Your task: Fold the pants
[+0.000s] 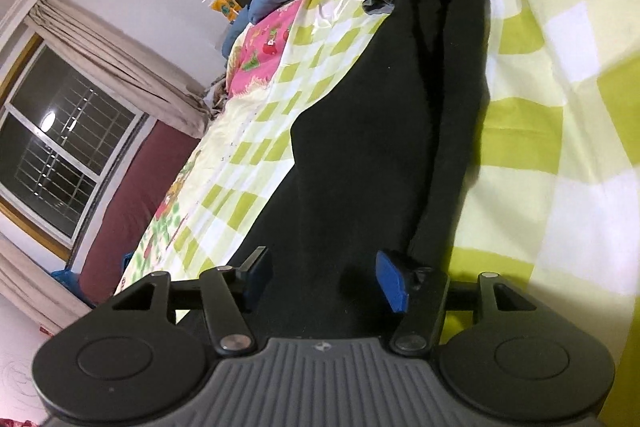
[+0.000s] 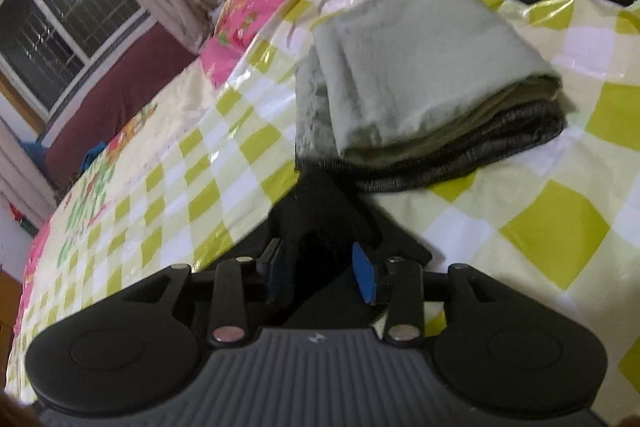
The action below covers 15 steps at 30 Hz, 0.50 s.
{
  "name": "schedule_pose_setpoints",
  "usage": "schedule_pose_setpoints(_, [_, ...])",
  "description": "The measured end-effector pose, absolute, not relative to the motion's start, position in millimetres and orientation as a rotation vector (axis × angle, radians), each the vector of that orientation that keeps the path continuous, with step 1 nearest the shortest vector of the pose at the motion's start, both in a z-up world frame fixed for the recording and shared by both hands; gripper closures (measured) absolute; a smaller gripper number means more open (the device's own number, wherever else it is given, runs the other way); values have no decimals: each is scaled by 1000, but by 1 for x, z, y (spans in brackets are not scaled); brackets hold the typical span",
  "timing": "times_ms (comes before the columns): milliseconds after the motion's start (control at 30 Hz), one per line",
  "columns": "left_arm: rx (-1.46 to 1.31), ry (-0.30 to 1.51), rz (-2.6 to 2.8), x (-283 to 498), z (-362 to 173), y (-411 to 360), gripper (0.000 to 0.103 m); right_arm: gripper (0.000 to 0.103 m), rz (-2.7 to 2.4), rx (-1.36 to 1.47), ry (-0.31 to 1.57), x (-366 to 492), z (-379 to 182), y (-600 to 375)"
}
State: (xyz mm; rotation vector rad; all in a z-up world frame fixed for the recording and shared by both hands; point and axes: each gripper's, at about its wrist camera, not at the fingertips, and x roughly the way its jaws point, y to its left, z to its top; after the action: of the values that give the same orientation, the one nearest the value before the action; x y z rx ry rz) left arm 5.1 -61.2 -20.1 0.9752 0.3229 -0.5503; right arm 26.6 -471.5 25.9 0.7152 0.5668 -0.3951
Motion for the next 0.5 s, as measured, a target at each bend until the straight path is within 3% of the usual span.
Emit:
schedule_pose_setpoints(33, [961, 334, -548, 8, -19, -62, 34, 64, -403, 702, 547, 24, 29, -473])
schedule_pose_setpoints(100, [928, 368, -542, 18, -14, -61, 56, 63, -420, 675, 537, 26, 33, -477])
schedule_pose_setpoints(167, [876, 413, -525, 31, -8, -56, 68, 63, -428, 660, 556, 33, 32, -483])
schedule_pose_setpoints(367, [696, 498, -479, 63, 20, -35, 75, 61, -382, 705, 623, 59, 16, -499])
schedule_pose_setpoints(467, [692, 474, -524, 56, 23, -34, 73, 58, -354, 672, 658, 67, 9, -498])
schedule_pose_setpoints(500, [701, 471, -542, 51, 22, -36, 68, 57, -344, 653, 671, 69, 7, -498])
